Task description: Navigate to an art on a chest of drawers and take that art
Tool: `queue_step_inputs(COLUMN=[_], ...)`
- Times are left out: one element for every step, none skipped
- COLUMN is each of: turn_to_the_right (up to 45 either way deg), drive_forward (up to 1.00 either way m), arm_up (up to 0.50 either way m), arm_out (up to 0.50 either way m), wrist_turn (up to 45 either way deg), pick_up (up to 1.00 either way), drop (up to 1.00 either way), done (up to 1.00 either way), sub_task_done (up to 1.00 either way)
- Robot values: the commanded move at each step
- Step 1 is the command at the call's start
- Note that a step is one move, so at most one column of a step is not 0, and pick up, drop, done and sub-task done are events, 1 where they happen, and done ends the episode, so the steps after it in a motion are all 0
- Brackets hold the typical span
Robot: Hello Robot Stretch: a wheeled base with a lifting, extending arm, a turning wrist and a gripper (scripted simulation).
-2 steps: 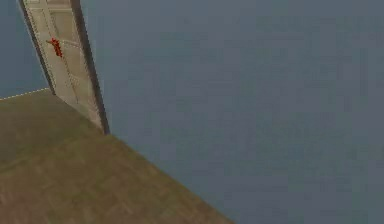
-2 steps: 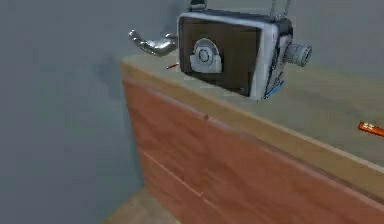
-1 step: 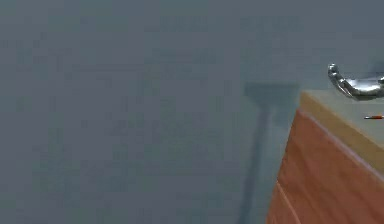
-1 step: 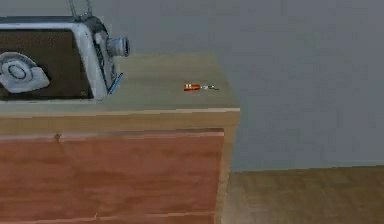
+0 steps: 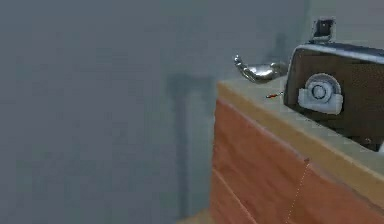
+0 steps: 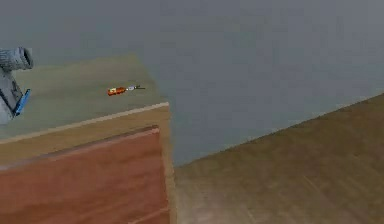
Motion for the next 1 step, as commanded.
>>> queue_step_inputs(turn_to_the_right=[0.0], drive_forward=[0.4], arm_up=[0.0], arm_out=[0.0], wrist_turn=[0.0], pick_up=[0.0], drop=[0.0], done=[0.0], sub_task_done=[0.0])
